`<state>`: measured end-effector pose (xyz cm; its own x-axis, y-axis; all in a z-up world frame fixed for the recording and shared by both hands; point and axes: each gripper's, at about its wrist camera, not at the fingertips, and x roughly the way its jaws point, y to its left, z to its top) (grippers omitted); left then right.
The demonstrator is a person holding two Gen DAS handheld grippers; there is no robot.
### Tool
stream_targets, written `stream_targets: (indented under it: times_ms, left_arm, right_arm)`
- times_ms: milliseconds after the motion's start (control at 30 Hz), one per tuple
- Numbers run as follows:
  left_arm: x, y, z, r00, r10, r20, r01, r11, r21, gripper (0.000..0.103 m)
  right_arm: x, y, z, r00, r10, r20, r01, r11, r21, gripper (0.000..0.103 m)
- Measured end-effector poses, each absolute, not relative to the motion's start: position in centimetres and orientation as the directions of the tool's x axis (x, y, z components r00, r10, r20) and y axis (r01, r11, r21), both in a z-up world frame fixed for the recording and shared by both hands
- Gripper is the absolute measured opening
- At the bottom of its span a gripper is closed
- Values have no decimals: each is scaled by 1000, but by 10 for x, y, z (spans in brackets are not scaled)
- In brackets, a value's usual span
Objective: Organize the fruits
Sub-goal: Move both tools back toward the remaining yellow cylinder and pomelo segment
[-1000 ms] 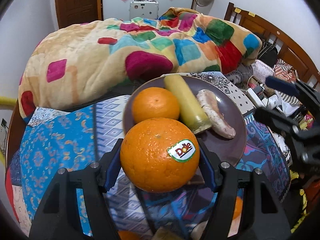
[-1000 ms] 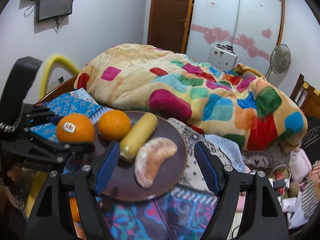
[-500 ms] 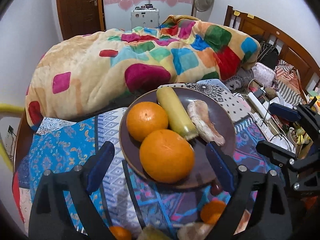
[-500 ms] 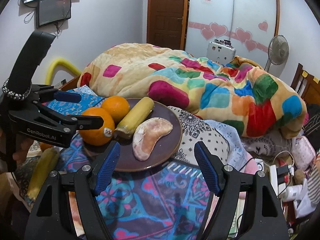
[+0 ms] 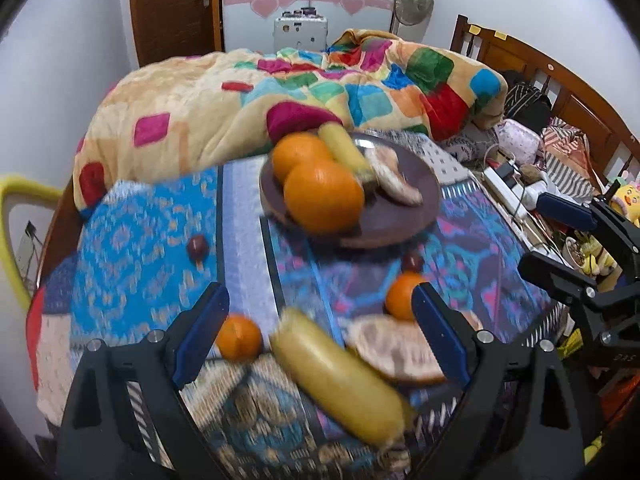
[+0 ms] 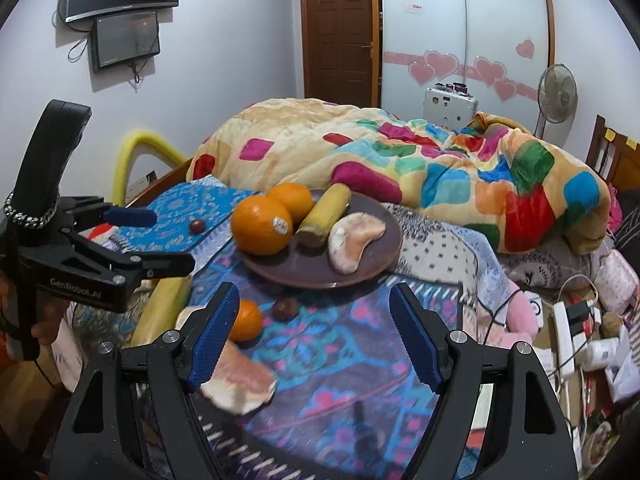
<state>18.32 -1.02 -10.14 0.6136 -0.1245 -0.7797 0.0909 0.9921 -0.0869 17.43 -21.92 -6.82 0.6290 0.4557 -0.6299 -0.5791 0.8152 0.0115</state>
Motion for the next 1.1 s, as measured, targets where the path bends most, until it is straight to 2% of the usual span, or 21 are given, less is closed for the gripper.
stream_targets:
  times_ms: [267, 567, 667, 800, 1100]
  left_arm:
    - [154, -20, -135, 556, -156, -816, 67, 987, -143, 93]
    - [138, -36, -152, 568, -107, -816, 71, 994, -81, 93]
    - [133, -28, -152, 585, -95, -806, 66, 995, -69, 85]
    - [123, -13, -150, 590, -100, -802, 65, 995, -76, 75]
    - [105, 29, -148, 574, -96, -813, 27, 995, -98, 73]
  right_arm:
    - [141, -222, -88, 629, 433, -645, -574, 819, -10, 75]
    - [127, -227, -98, 607, 426, -672, -576, 817, -2, 75]
    - [125, -221, -103, 582, 446, -680, -593, 805, 20, 81]
    - [124, -205, -112, 550, 464, -694, -624, 781, 28, 82]
    - [145, -163, -133, 483, 462, -744, -685, 728, 8, 82]
